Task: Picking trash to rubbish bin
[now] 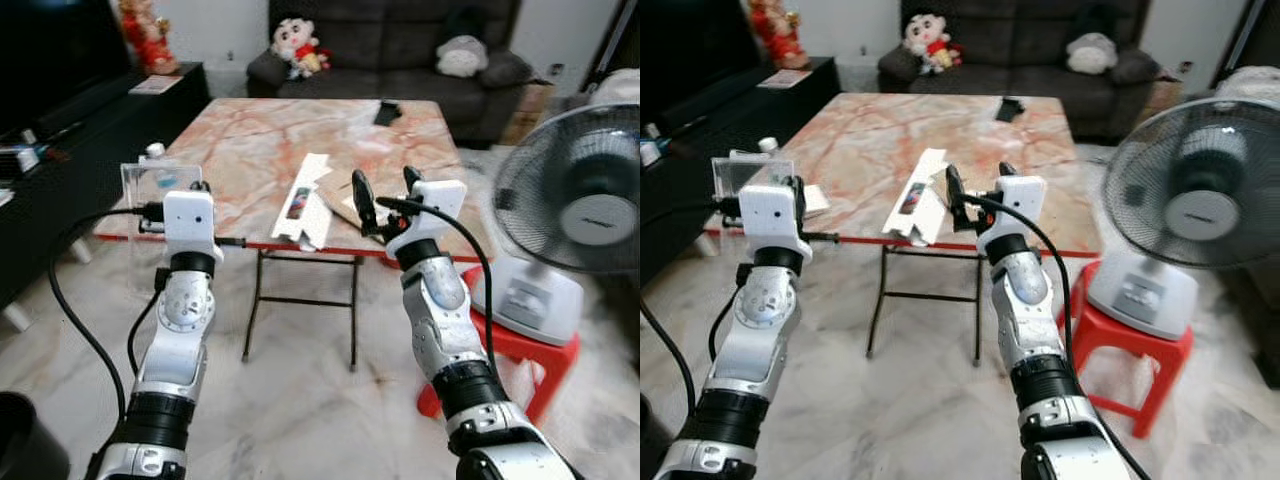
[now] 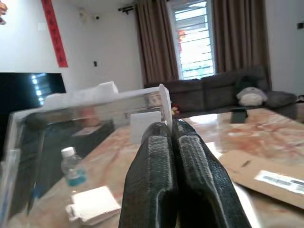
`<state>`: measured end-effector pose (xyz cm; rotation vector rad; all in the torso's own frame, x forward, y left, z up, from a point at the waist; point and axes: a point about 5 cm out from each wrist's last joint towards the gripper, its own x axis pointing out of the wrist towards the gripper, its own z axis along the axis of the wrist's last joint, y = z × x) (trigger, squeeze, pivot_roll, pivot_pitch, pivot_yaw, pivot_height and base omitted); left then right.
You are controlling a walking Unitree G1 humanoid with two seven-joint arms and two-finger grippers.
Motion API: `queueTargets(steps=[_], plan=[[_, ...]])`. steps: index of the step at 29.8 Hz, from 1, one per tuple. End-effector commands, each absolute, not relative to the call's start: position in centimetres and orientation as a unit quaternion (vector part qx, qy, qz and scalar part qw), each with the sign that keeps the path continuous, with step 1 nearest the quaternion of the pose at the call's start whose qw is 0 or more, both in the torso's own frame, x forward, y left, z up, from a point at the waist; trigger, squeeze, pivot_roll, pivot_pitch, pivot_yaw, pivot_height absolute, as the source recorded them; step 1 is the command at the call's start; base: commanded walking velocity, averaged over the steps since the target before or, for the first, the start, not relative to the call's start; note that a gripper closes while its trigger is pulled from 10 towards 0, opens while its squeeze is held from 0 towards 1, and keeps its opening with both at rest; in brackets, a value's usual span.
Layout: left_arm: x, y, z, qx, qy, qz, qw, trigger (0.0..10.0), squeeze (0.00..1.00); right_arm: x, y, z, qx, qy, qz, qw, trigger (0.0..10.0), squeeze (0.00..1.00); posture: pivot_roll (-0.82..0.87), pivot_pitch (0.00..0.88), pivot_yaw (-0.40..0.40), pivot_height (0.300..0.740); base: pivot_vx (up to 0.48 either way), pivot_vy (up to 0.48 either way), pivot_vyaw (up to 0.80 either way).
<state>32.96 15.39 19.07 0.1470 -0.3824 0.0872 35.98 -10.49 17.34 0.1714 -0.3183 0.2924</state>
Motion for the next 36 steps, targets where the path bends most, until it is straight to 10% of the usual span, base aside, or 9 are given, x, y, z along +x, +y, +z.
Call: queueTargets(steps=[1,16,28,36], plan=[[32.5,15.9,18.6,0.065,-0.180,0.044,0.981,10.0,0.00,35.9,-10.4,16.7,0.090,-0.141,0.150,0.974,10.0,0.00,0.01,0.000,-0.002,0.740,0.000,0.000,0.00],[28.7,18.6,14.5,0.074,-0.101,0.048,0.991,10.0,0.00,34.1,-12.7,10.0,0.070,-0.022,0.133,0.988,10.0,0.00,0.03,0.000,-0.021,0.740,0.000,0.000,0.00],[19.6,22.5,-2.7,0.067,0.245,0.093,0.963,10.0,0.00,27.1,-17.9,-1.9,0.059,0.257,0.048,0.963,10.0,0.00,0.04,0.035,-0.041,0.740,0.000,0.000,0.00],[17.3,22.5,-6.4,0.048,0.355,0.109,0.927,10.0,0.00,23.6,-19.1,-4.9,0.054,0.341,0.016,0.938,10.0,0.00,0.02,0.051,-0.047,0.740,0.000,0.000,0.00]])
